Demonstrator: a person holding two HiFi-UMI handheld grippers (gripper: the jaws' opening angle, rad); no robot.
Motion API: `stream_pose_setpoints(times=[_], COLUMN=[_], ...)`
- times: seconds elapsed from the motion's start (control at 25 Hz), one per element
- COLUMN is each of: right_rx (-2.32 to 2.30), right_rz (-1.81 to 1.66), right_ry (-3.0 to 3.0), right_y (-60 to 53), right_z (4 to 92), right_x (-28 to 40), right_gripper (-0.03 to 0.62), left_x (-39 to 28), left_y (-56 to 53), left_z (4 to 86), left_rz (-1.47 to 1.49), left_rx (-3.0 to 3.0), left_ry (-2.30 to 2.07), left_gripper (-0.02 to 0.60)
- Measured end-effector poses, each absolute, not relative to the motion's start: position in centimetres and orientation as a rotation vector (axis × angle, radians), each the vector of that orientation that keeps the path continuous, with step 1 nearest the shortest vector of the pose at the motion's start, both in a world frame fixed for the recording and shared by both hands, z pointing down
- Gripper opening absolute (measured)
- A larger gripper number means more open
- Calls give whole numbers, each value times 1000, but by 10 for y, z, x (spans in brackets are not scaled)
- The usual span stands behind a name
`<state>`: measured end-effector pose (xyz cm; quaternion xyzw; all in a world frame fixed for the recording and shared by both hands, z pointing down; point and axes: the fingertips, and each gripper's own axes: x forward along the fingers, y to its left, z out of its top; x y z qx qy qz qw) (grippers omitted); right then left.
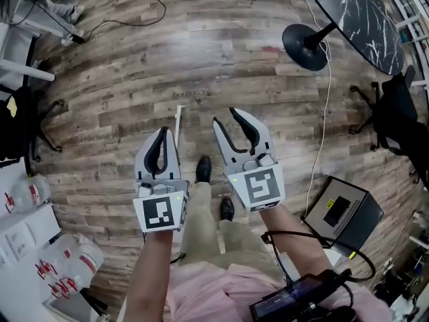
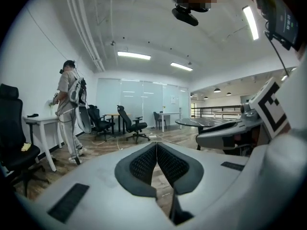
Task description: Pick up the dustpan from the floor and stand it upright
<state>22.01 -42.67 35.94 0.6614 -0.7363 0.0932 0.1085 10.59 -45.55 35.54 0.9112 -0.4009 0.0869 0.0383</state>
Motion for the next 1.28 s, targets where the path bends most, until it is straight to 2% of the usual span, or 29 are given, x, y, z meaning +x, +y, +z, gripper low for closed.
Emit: stream_pose_setpoints(times=[0.12, 0.16, 0.2, 0.68, 0.88, 1.28], right_rx=[1966, 1964, 1957, 1966, 1953, 1939], right_rz=[304, 312, 311, 381, 393, 446], right_ry=[-2164, -2156, -2149, -2125, -2102, -2082], right_y=[-449, -457, -464, -505, -516, -522], right_z=[387, 397, 408, 513, 555, 608], right_x=[227, 229, 232, 234, 236, 236], right_gripper=[146, 146, 146, 146, 146, 146], left_x=[119, 126, 133, 137, 136, 133], left_y=[-478, -484, -490, -545, -556, -568], left_z=[407, 426, 444, 599, 659, 739], left_rz=[343, 371, 394, 544, 619, 726], left_rx=[2789, 2777, 2767, 2685, 2678, 2630], left_ry=[-1137, -1098, -1066, -1026, -974, -939], left_gripper=[13, 75, 175, 178, 212, 224])
